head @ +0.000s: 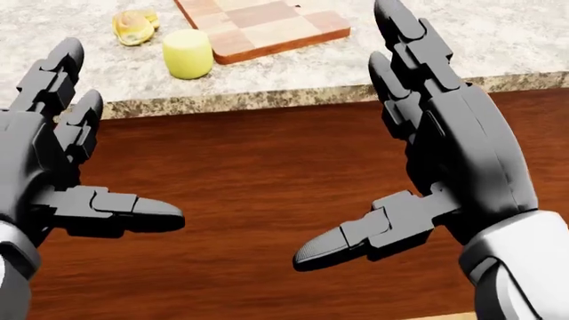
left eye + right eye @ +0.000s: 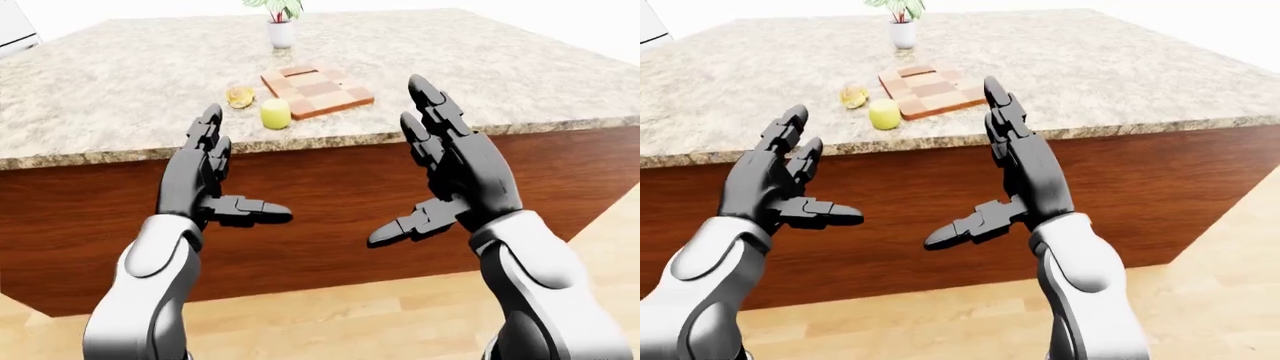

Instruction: Place the bread and cheese on the cutting board.

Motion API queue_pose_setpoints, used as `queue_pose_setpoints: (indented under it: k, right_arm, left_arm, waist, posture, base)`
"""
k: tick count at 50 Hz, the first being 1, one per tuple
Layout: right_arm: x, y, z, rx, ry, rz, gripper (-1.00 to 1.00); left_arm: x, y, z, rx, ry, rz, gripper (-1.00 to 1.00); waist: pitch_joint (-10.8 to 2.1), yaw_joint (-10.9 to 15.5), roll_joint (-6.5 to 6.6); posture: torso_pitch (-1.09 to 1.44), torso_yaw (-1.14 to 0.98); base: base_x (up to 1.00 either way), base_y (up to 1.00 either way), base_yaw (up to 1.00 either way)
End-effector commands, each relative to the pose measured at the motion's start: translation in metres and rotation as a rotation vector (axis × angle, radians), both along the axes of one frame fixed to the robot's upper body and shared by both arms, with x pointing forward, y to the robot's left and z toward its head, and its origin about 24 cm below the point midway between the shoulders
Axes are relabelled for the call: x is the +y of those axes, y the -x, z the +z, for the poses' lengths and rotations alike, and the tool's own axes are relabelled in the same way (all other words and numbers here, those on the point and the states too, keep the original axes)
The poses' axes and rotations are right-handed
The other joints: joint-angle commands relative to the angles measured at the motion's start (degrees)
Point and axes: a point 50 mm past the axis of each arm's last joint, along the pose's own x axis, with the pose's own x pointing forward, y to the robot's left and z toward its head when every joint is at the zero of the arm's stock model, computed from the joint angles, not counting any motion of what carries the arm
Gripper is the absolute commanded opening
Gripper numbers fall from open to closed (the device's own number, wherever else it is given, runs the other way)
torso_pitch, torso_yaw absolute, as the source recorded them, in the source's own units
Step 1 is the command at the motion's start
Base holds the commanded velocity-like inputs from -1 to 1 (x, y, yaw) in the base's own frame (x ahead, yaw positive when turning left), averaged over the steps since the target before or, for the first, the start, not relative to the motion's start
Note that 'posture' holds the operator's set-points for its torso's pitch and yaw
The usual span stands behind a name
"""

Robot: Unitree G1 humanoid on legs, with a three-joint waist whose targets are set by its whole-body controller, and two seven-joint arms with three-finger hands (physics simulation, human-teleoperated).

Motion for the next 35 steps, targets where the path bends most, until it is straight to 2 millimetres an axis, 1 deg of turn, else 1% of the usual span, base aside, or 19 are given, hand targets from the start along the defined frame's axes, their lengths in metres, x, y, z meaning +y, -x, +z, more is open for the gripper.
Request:
queue_pose_setpoints:
  k: [1, 6, 8, 9, 10, 11, 14, 17, 19, 20, 21, 22, 23, 24, 27, 31, 33, 34, 35]
  right_arm:
    - [0.005, 0.007, 0.015, -0.092, 0.001, 0.035, 1.00]
    - [0.006, 0.008, 0.018, -0.097, 0.005, 0.040, 1.00]
    - [0.007, 0.008, 0.018, -0.096, 0.008, 0.045, 1.00]
    - [0.008, 0.009, 0.017, -0.098, 0.017, 0.052, 1.00]
    - [0.009, 0.009, 0.018, -0.098, 0.019, 0.053, 1.00]
    - [0.009, 0.008, 0.019, -0.099, 0.018, 0.053, 1.00]
    - [0.009, 0.008, 0.021, -0.099, 0.014, 0.055, 1.00]
    - [0.009, 0.007, 0.025, -0.103, 0.001, 0.054, 1.00]
    - [0.009, 0.007, 0.026, -0.104, -0.003, 0.054, 1.00]
    - [0.009, 0.007, 0.025, -0.104, -0.003, 0.054, 1.00]
    - [0.009, 0.008, 0.025, -0.104, -0.004, 0.054, 1.00]
    - [0.010, 0.008, 0.024, -0.105, -0.002, 0.055, 1.00]
    - [0.010, 0.009, 0.024, -0.106, 0.001, 0.055, 1.00]
    - [0.010, 0.009, 0.024, -0.109, 0.009, 0.056, 1.00]
    - [0.012, 0.010, 0.024, -0.113, 0.018, 0.061, 1.00]
    - [0.013, 0.010, 0.022, -0.112, 0.021, 0.063, 1.00]
    - [0.013, 0.011, 0.022, -0.112, 0.017, 0.067, 1.00]
    - [0.013, 0.010, 0.022, -0.111, 0.011, 0.065, 1.00]
    - [0.013, 0.010, 0.022, -0.111, 0.009, 0.066, 1.00]
  left_arm:
    - [0.005, 0.006, 0.020, -0.110, -0.011, 0.032, 1.00]
    - [0.007, 0.008, 0.026, -0.120, -0.011, 0.033, 1.00]
    - [0.007, 0.007, 0.026, -0.120, -0.011, 0.034, 1.00]
    - [0.007, 0.006, 0.026, -0.120, -0.011, 0.034, 1.00]
    - [0.008, 0.006, 0.027, -0.120, -0.011, 0.034, 1.00]
    - [0.008, 0.006, 0.027, -0.119, -0.012, 0.035, 1.00]
    - [0.008, 0.005, 0.029, -0.122, -0.012, 0.034, 1.00]
    - [0.008, 0.005, 0.031, -0.125, -0.011, 0.032, 1.00]
    - [0.008, 0.005, 0.032, -0.127, -0.009, 0.032, 1.00]
    - [0.008, 0.005, 0.031, -0.127, -0.009, 0.033, 1.00]
    - [0.009, 0.006, 0.029, -0.125, -0.008, 0.033, 1.00]
    - [0.009, 0.006, 0.028, -0.123, -0.008, 0.033, 1.00]
    - [0.009, 0.007, 0.029, -0.124, -0.007, 0.034, 1.00]
    - [0.010, 0.007, 0.029, -0.124, -0.007, 0.036, 1.00]
    - [0.010, 0.007, 0.029, -0.125, -0.006, 0.037, 1.00]
    - [0.011, 0.008, 0.027, -0.122, -0.004, 0.039, 1.00]
    - [0.011, 0.008, 0.026, -0.121, -0.004, 0.039, 1.00]
    - [0.011, 0.008, 0.026, -0.121, -0.004, 0.039, 1.00]
    - [0.011, 0.008, 0.026, -0.121, -0.004, 0.039, 1.00]
  waist:
    - [-1.28, 0.4, 0.06]
    - [-0.23, 0.1, 3.28]
    - [-1.00, -0.2, 6.50]
    - [-1.75, -0.6, 6.78]
    - [-1.03, 0.3, 5.81]
    - [-0.65, 0.0, 6.36]
    - [-1.03, 0.3, 4.92]
    - [-0.63, 0.5, 3.30]
    - [-0.42, 0.8, 1.63]
    - [-0.30, 1.0, 0.40]
    - [-0.89, 1.0, -1.34]
    - [-1.27, 1.2, -1.54]
    - [-0.57, 0.6, -0.65]
    - [-0.29, 0.9, -1.18]
    - [-0.67, 0.6, 0.07]
    - [-0.03, 0.2, 2.30]
    - [-0.38, -0.3, 4.57]
    - [-1.01, -0.5, 6.40]
    - [-1.76, -0.7, 6.64]
  posture:
    - [0.00, 0.00]
    - [0.00, 0.00]
    - [0.00, 0.00]
    - [0.00, 0.00]
    - [0.00, 0.00]
    - [0.00, 0.00]
    - [0.00, 0.00]
    - [0.00, 0.00]
    - [0.00, 0.00]
    - [0.00, 0.00]
    - [0.00, 0.00]
    - [0.00, 0.00]
    - [0.00, 0.00]
    - [0.00, 0.00]
    - [0.00, 0.00]
    - [0.00, 0.00]
    - [0.00, 0.00]
    - [0.00, 0.00]
    - [0.00, 0.00]
  base:
    - [0.16, 0.00, 0.00]
    - [0.14, 0.00, 0.00]
    - [0.15, 0.00, 0.00]
    - [0.14, 0.00, 0.00]
    - [0.14, 0.00, 0.00]
    - [0.15, 0.00, 0.00]
    - [0.15, 0.00, 0.00]
    - [0.17, 0.00, 0.00]
    - [0.25, 0.00, 0.00]
    - [0.25, 0.00, 0.00]
    - [0.26, 0.00, 0.00]
    - [0.26, 0.00, 0.00]
    - [0.26, 0.00, 0.00]
    - [0.26, 0.00, 0.00]
    - [0.23, 0.00, 0.00]
    - [0.23, 0.00, 0.00]
    - [0.23, 0.00, 0.00]
    - [0.22, 0.00, 0.00]
    - [0.22, 0.00, 0.00]
